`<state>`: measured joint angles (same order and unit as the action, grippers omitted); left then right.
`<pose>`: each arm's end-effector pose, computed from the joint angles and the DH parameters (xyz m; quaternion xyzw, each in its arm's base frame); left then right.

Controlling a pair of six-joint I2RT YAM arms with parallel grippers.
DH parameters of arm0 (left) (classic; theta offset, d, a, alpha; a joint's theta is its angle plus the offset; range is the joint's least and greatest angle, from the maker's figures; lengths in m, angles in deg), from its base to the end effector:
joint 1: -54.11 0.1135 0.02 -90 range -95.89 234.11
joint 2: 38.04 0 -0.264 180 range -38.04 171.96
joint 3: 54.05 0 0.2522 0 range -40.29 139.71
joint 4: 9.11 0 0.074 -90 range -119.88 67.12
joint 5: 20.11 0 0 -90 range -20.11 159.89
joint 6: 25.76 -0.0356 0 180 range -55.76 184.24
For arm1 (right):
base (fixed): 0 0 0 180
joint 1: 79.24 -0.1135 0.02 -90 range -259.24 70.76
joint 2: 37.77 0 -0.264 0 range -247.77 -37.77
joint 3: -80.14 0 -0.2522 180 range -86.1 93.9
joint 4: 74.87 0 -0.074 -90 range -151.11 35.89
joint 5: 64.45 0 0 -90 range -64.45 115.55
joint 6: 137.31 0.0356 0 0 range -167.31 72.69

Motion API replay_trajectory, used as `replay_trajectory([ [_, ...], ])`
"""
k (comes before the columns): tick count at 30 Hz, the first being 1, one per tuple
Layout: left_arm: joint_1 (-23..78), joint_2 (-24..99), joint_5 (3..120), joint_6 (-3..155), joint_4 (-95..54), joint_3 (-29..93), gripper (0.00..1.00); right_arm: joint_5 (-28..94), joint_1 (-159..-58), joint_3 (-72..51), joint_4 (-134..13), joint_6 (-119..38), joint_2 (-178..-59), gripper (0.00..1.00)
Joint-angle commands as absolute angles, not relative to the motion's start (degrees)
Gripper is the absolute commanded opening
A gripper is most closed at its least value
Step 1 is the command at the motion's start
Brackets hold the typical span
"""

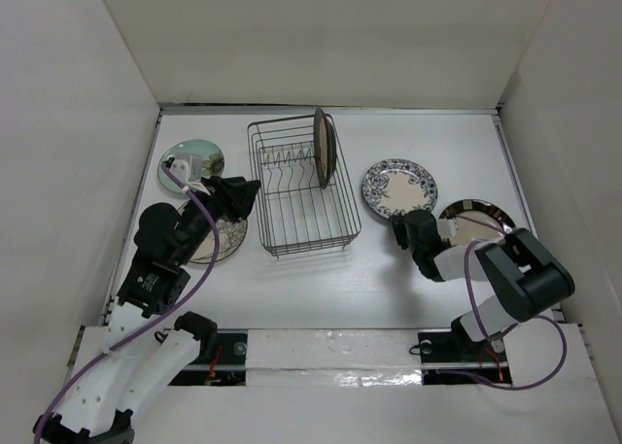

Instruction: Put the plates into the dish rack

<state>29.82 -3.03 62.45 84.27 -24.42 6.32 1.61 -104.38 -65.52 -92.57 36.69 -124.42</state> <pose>0.1251 -0.0615 0.3921 0.0735 0.6388 -0.3270 0.6925 0.2292 0.0916 0.1170 0.5096 0.7070 0.2640 0.4132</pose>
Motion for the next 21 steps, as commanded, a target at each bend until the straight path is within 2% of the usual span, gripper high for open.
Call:
replay_trajectory([
  [1,29.3,-2.9,62.2,84.3,-22.1,6.3,0.4,-1.3,-104.8,-65.4,-98.3,41.9,-128.7,0.26],
  [4,29.3,-2.6,62.3,84.1,-22.2,6.5,0.4,-2.8,-104.8,-64.9,-99.3,41.0,-129.2,0.12],
  [9,29.3,-2.4,62.9,84.0,-22.3,6.4,0.4,-13.9,-108.1,-58.0,-85.8,34.5,-119.6,0.01],
  [17,29.3,-2.3,63.7,83.8,-22.3,6.5,0.4,-31.1,-109.9,-49.3,-72.7,17.1,-107.5,0.0],
  [21,29.3,-2.3,63.7,83.7,-22.5,6.5,0.4,-38.1,-110.4,-46.9,-75.7,2.6,-102.1,0.0],
])
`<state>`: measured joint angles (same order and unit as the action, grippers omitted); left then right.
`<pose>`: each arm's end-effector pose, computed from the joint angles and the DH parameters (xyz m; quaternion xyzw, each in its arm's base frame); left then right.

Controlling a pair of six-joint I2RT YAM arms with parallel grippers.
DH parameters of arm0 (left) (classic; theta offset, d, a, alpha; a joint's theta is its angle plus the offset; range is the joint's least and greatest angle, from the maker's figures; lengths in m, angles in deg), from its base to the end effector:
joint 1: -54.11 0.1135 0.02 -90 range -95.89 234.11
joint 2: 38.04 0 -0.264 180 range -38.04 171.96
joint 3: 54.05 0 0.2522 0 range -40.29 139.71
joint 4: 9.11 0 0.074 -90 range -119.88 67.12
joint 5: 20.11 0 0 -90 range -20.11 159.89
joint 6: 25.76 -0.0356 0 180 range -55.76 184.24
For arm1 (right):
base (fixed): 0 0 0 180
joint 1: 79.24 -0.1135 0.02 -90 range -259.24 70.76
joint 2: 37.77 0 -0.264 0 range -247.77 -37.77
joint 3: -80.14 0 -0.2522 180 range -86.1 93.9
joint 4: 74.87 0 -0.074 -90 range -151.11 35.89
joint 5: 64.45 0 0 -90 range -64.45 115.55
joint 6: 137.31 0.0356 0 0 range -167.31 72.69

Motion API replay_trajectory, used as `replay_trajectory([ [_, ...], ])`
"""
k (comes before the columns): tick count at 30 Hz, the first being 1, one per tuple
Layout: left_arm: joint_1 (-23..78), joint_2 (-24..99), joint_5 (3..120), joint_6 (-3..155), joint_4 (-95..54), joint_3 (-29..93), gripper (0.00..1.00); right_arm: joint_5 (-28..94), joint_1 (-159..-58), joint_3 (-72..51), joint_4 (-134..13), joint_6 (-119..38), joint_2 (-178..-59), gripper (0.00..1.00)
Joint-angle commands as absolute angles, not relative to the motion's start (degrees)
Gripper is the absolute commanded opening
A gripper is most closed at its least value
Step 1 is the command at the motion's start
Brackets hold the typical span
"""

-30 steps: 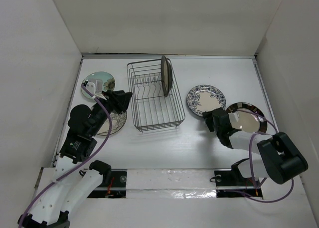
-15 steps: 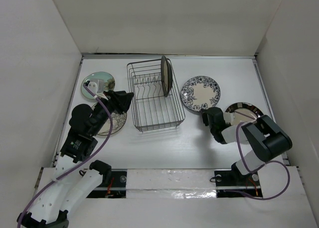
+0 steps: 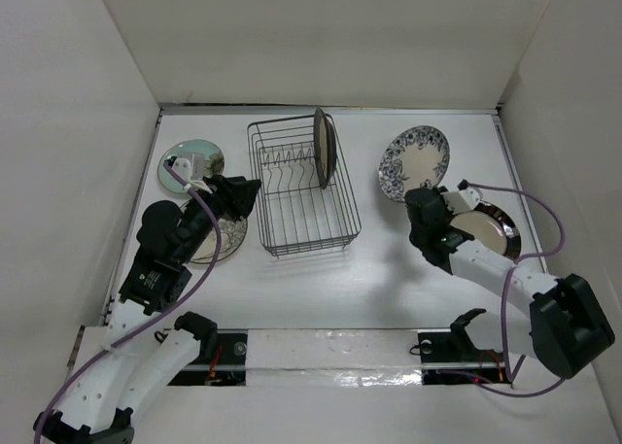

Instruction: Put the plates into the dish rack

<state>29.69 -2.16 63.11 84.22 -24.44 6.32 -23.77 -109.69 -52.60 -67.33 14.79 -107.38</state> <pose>0.1290 -0.0632 0.3902 0.0701 0.6450 -0.3226 0.6892 0.2254 0.1012 0.2166 0.4156 0.6998 0.0793 0.5756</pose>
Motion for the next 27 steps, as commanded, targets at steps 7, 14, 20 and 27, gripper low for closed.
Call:
replay_trajectory([
  [7,29.3,-2.4,63.7,83.7,-22.5,6.6,0.4,-36.9,-113.2,-37.8,-83.2,-25.5,-98.2,0.0],
  [14,29.3,-2.7,64.1,83.6,-22.6,6.6,0.4,-29.6,-120.8,-16.5,-77.2,-39.8,-105.2,0.0],
  [20,29.3,-2.9,64.0,83.5,-22.7,6.7,0.4,-25.7,-126.4,1.9,-69.5,-43.3,-116.8,0.0],
  [27,29.3,-3.6,64.7,83.4,-22.8,6.8,0.4,-26.9,-130.7,18.3,-61.3,-46.5,-131.9,0.0],
])
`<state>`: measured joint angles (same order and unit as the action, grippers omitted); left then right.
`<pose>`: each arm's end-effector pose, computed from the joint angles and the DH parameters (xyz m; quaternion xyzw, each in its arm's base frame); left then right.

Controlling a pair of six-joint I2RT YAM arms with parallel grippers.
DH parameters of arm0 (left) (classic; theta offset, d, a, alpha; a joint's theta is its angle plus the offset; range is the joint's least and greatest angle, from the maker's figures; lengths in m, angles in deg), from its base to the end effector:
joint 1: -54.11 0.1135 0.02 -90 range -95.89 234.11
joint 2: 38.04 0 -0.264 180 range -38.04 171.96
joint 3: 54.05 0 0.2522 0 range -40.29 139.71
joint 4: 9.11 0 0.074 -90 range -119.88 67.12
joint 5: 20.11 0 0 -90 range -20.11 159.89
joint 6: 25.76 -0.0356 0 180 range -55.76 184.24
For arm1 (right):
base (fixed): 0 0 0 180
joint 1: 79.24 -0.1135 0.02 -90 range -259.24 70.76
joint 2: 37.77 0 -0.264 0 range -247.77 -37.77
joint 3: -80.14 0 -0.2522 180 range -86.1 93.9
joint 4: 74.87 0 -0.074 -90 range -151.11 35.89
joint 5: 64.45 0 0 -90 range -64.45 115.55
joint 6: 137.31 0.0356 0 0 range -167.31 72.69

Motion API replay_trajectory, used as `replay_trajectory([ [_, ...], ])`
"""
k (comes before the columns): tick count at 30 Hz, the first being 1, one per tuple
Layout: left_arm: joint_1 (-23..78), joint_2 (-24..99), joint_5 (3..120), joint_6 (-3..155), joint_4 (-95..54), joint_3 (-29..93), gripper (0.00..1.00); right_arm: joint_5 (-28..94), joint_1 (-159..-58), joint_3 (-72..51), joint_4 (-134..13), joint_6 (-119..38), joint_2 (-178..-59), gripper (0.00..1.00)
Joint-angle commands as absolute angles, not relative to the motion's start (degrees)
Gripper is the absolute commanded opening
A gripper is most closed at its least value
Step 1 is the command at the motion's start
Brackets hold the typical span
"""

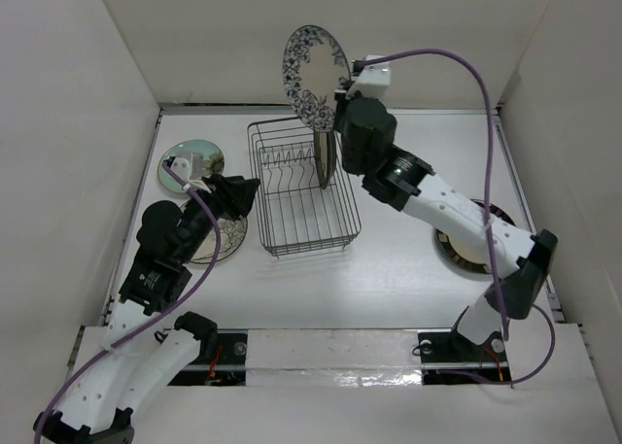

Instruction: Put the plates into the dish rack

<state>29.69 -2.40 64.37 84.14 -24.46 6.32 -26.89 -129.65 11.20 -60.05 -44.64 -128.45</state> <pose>0.1283 -0.0620 0.3907 0.0622 0.6442 -0.3161 0.6937 0.2479 0.2554 0.4746 0.0553 0.6837 0.0312 0.7270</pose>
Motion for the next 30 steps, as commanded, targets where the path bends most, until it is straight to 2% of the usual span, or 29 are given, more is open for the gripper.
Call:
replay_trajectory([
  [1,29.3,-3.7,65.5,83.4,-22.8,6.9,0.4,-27.8,-131.2,19.8,-59.5,-46.7,-133.3,0.0],
  [10,29.3,-5.3,69.0,83.5,-24.5,7.5,0.4,-38.1,-134.9,34.4,-55.3,-53.9,-147.9,0.0],
  [16,29.3,-6.1,69.5,83.7,-24.9,7.6,0.4,-46.1,-136.4,36.3,-58.8,-59.8,-152.6,0.0],
  [19,29.3,-6.5,71.4,83.7,-25.2,7.8,0.4,-50.0,-137.0,35.3,-64.7,-65.7,-153.9,0.0],
  [26,29.3,-7.4,71.1,83.7,-25.2,7.9,0.4,-54.8,-137.0,30.2,-90.1,-85.8,-154.9,0.0],
  [30,29.3,-7.6,71.5,83.7,-25.3,8.0,0.4,-55.4,-137.0,30.4,-96.1,-94.4,-156.5,0.0],
])
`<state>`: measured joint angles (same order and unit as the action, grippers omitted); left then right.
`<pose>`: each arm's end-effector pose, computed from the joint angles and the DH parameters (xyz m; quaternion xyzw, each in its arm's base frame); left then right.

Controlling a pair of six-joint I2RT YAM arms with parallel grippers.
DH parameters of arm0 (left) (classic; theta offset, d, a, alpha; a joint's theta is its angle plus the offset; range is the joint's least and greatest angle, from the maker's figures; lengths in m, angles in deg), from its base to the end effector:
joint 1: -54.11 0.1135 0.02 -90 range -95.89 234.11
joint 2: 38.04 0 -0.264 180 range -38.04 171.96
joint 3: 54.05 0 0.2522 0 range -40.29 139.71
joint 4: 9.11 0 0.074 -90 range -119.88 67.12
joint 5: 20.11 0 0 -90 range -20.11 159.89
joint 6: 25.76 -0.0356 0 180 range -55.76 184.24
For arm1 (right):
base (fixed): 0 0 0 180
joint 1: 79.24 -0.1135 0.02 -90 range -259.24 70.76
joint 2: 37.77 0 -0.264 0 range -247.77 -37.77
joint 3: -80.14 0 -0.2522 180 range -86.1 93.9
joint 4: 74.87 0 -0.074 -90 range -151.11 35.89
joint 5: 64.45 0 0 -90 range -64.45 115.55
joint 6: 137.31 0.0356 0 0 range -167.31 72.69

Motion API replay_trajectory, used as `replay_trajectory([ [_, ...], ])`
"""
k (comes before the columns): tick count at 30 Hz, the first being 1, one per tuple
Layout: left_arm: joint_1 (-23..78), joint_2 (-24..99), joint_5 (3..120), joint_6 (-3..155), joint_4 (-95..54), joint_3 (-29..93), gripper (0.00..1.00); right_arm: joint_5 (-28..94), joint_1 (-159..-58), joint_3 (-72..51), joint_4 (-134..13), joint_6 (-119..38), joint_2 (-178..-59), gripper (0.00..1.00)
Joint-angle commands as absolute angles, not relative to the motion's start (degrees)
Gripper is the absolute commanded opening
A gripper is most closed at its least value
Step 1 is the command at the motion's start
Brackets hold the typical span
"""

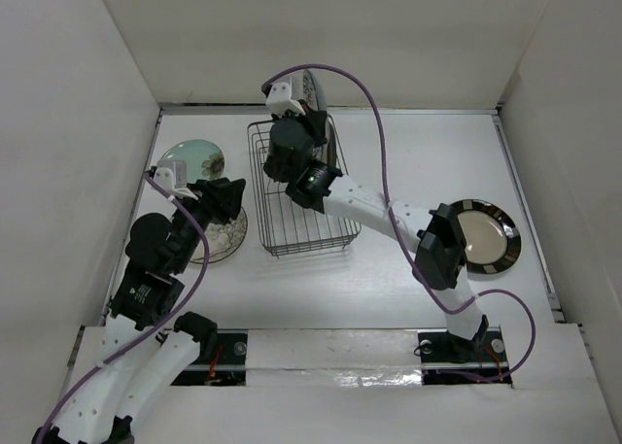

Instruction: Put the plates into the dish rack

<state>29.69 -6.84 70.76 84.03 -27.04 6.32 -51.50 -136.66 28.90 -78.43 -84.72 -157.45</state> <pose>0.1112 -0.0499 0.3945 0.0198 0.6342 -0.2864 0.7179 0.2876 0.3856 0.4006 -0.0310 0.6889 -0.2772 0.6691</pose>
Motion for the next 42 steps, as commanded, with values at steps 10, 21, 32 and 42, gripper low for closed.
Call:
replay_trajectory([
  [10,29.3,-9.5,76.6,83.0,-26.7,8.9,0.4,-53.7,-135.9,27.8,-90.7,-87.7,-158.6,0.0],
  [21,29.3,-11.1,79.0,82.7,-27.1,9.0,0.39,-51.7,-135.9,28.2,-83.3,-83.7,-163.3,0.0],
  [32,29.3,-11.1,78.4,82.8,-27.0,8.8,0.39,-48.7,-136.5,29.2,-69.9,-71.8,-164.2,0.0],
  [42,29.3,-10.6,76.8,83.0,-26.4,8.3,0.4,-43.1,-134.7,28.8,-51.4,-47.1,-162.8,0.0],
])
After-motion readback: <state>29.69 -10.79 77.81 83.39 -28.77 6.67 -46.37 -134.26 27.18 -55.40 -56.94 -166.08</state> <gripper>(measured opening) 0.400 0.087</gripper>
